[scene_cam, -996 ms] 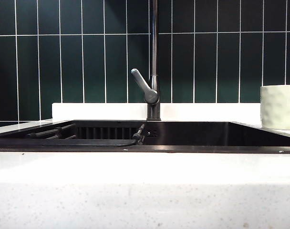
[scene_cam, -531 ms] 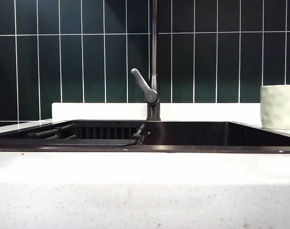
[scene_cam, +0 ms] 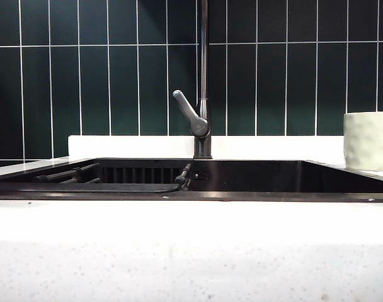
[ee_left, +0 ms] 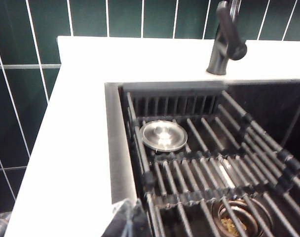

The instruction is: Pick up the mug next to the sink, go to the faucet to get some water, pour the water into the sink, and finally put the mug back to its place.

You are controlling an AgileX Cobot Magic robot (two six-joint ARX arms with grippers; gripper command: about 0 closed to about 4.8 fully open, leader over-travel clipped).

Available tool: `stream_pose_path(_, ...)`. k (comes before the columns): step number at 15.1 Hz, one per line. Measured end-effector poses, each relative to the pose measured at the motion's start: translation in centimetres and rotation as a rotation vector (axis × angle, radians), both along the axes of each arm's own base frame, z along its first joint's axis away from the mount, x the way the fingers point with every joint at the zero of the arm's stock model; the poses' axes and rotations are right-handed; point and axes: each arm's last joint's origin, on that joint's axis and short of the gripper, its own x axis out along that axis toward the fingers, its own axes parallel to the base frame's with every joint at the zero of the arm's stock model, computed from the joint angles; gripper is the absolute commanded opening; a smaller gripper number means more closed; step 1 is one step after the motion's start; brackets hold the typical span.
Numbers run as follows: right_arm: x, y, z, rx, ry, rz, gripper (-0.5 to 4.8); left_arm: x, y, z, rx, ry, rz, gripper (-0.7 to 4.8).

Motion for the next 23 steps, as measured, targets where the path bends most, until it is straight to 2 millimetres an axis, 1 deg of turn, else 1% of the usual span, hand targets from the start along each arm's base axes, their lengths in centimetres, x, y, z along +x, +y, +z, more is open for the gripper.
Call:
stream_pose_path(1, 0.1, 0.0, -0.7, 0.0, 0.015, 0.0, -0.01, 0.1, 0.0, -0.6, 0.003, 0.011, 0.0, -0.05)
stream_pose_path(2, 0.2, 0.0, -1.2, -0.002, 0.028, 0.0, -0.01, 0.2, 0.0, -0.7, 0.004, 0.016, 0.001, -0.05)
stream_pose_path(4, 0.5, 0.1, -3.1, -0.009, 0.072, -0.005, -0.01, 0.2, 0.0, -1.0, 0.005, 0.021, 0.002, -0.05)
stream_pose_path(7, 0.8, 0.1, -4.2, -0.017, 0.057, -0.014, -0.01, 0.4, 0.0, -1.8, 0.007, 0.025, 0.019, -0.06)
stream_pose_path(8, 0.8, 0.0, -4.2, -0.042, 0.053, -0.022, -0.01, 0.4, 0.0, -2.1, 0.02, 0.042, 0.021, -0.05)
stream_pose_path(10, 0.8, 0.0, -4.2, -0.076, 0.053, -0.022, -0.01, 0.4, 0.0, -1.9, 0.031, 0.029, 0.02, -0.05)
stream_pose_path(16, 0.8, 0.0, -4.1, -0.076, 0.043, -0.021, -0.01, 0.3, 0.0, -2.3, 0.041, 0.069, 0.011, -0.05)
stream_pose_path(23, 0.8, 0.1, -4.1, -0.076, 0.042, -0.017, -0.01, 0.3, 0.0, -2.4, 0.041, 0.071, 0.012, -0.05)
